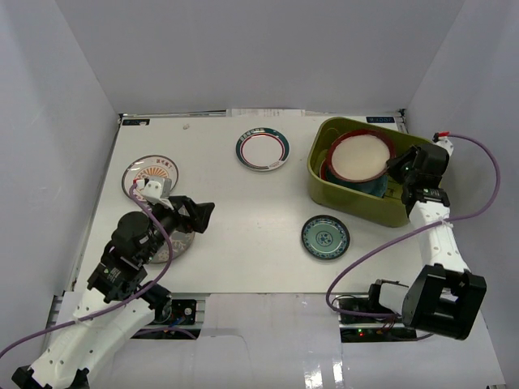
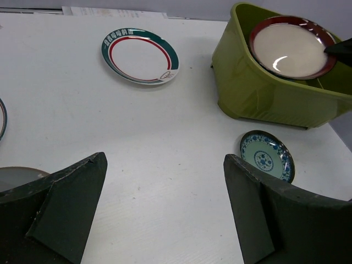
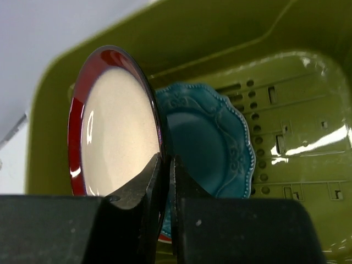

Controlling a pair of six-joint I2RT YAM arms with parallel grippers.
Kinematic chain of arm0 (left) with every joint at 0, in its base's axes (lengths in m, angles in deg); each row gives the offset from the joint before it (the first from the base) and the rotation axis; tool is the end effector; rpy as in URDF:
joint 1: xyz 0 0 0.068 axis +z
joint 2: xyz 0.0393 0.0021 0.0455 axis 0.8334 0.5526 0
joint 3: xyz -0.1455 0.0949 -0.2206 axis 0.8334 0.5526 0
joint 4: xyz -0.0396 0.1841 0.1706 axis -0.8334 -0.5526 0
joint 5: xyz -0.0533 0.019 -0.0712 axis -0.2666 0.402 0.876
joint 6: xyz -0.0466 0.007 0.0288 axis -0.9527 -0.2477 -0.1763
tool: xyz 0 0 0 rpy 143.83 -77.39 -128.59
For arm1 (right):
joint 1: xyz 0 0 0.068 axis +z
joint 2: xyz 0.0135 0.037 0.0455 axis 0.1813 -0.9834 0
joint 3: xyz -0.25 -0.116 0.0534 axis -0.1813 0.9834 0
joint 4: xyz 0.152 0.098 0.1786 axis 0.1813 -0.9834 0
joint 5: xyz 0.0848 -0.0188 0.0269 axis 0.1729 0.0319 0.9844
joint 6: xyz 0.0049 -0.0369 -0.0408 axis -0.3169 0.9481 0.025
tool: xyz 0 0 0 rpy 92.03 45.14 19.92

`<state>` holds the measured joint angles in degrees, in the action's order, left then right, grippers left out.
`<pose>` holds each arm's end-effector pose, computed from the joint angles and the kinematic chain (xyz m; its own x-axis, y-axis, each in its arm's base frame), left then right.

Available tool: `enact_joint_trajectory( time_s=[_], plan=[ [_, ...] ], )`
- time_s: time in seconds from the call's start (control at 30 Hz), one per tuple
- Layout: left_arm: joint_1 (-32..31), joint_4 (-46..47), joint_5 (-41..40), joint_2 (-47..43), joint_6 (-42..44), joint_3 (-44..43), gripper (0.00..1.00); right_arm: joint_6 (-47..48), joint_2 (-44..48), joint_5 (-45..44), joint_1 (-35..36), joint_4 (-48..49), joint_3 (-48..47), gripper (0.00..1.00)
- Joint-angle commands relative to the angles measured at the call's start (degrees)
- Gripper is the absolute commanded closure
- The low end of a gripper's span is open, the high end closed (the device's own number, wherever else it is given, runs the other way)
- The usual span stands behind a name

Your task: Place the plates into the plastic bin on the countertop

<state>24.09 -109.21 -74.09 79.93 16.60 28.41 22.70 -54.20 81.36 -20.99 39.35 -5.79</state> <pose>0.0882 -0.0517 0.3279 -0.2619 -0.1994 -0.9443 0.3905 0.8729 -0.2926 0.2528 -0.0472 0.3180 -0.1720 0.5735 -0.8009 0.3335 0.7989 0.5005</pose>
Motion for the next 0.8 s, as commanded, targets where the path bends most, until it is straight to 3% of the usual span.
enact_joint_trajectory(
  time_s=[0.0,0.33,0.4,0.5,0.53,0.67,0.77],
  plan=[
    [0.4,0.5,1.2,-0.7,0.0,0.2,0.02,-2.7,-1.9,4.6,-0.8,9.1,-0.5,0.92],
    [0.3,0.6,1.8,-0.5,0.0,0.2,0.02,-2.0,-3.1,-1.1,-1.1,8.9,4.2,0.92],
    [0.4,0.6,1.7,-0.6,0.0,0.2,0.02,-2.2,-3.0,-2.3,-1.1,8.9,5.3,0.88],
    [0.4,0.6,1.6,-0.6,0.1,0.3,0.02,-2.3,-2.7,-3.4,-1.1,8.9,6.7,0.72],
    [0.3,0.6,1.5,-0.6,0.0,0.2,0.02,-2.3,-2.5,-3.7,-1.1,8.8,6.9,0.57],
    [0.4,0.5,1.2,-0.4,0.0,0.1,0.02,-1.4,0.1,-3.9,-1.1,7.9,6.0,0.27],
    [0.4,0.6,1.3,-0.4,0.0,0.2,0.02,-0.6,2.6,-1.7,-1.0,6.7,3.8,0.20]
  ],
)
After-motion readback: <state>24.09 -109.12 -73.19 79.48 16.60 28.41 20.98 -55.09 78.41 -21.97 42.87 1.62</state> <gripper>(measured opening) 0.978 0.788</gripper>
